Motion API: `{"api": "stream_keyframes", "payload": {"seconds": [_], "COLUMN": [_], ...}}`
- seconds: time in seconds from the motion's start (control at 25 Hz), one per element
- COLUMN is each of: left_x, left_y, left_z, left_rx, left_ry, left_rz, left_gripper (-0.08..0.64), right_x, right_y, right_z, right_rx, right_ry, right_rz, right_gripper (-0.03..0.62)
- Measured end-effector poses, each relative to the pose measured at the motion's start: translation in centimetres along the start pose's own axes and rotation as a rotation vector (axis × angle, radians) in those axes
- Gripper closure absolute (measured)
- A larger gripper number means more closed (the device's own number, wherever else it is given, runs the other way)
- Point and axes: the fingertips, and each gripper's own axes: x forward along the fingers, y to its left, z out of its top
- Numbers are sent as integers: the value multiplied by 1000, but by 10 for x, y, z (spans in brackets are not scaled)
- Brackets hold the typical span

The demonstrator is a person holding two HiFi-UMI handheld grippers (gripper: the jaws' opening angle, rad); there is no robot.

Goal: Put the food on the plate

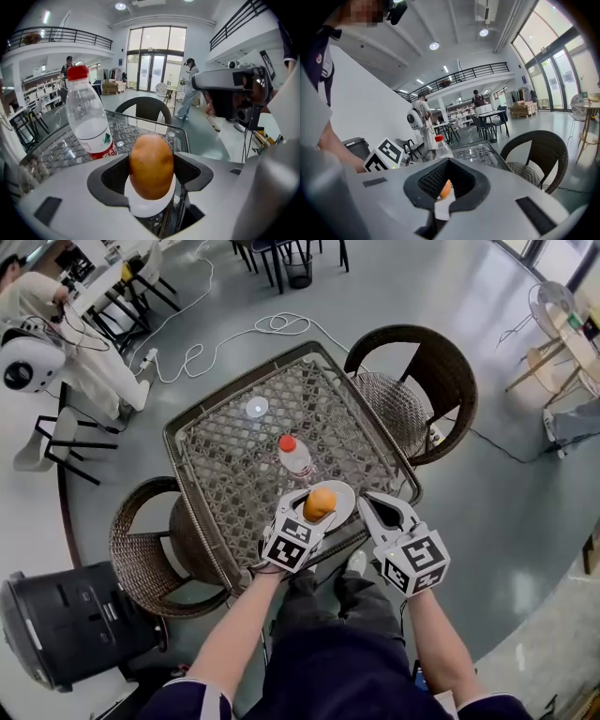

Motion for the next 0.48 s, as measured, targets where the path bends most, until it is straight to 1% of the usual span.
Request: {"api": "stream_keyframes", "payload": {"seconds": [0.2, 0.48], "left_x": [23, 42], "left_y": [0, 0], "left_z": [-16, -31], "left_rx": [16, 57], "left_ry": [99, 180], "left_rz": [-18, -6], "left_gripper": [261, 261], "right_x": [0, -5], "right_y": [-7, -15], "right_z": [-6, -9], "right_rx": [9, 20], "right_ry": [24, 37], "right_rz": [-18, -43], "right_gripper": [588, 588]}}
